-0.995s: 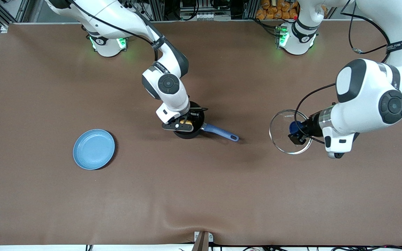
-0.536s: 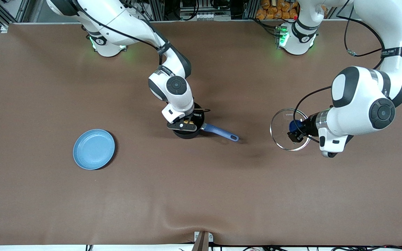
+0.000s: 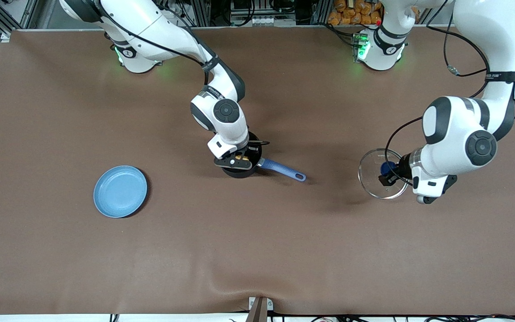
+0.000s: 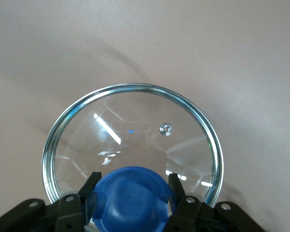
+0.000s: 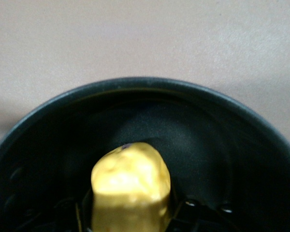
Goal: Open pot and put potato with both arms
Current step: 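Lower the potato into the pot while the left gripper lowers the lid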
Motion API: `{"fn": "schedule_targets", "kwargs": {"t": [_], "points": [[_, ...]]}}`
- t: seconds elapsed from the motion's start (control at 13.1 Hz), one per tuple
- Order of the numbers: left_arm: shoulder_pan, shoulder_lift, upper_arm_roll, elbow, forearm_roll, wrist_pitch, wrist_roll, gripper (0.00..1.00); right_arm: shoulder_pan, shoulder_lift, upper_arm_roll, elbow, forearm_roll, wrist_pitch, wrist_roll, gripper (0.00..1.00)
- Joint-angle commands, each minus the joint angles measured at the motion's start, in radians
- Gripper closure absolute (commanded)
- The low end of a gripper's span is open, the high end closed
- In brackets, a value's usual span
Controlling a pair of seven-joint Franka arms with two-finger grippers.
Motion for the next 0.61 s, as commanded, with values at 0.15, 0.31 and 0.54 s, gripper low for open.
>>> {"fn": "schedule_targets", "kwargs": {"t": [0.15,0.31,0.54], "points": [[0.054,-0.013,-0.007,-0.079,0.024,0.114,0.097,1.0,-0.004,-0.01,-0.006,0.013,-0.043,-0.011,0.029,0.11],[0.069,-0.01,-0.007,-0.114,0.024,0.166,0.131,1.0,-0.005,-0.028,-0.005,0.015,-0.043,-0.029,0.024,0.11],[0.101,-0.008,-0.008,-0.166,0.024,0.252,0.204,1.0,-0.008,-0.056,-0.005,0.035,-0.043,-0.092,0.021,0.1]]}}
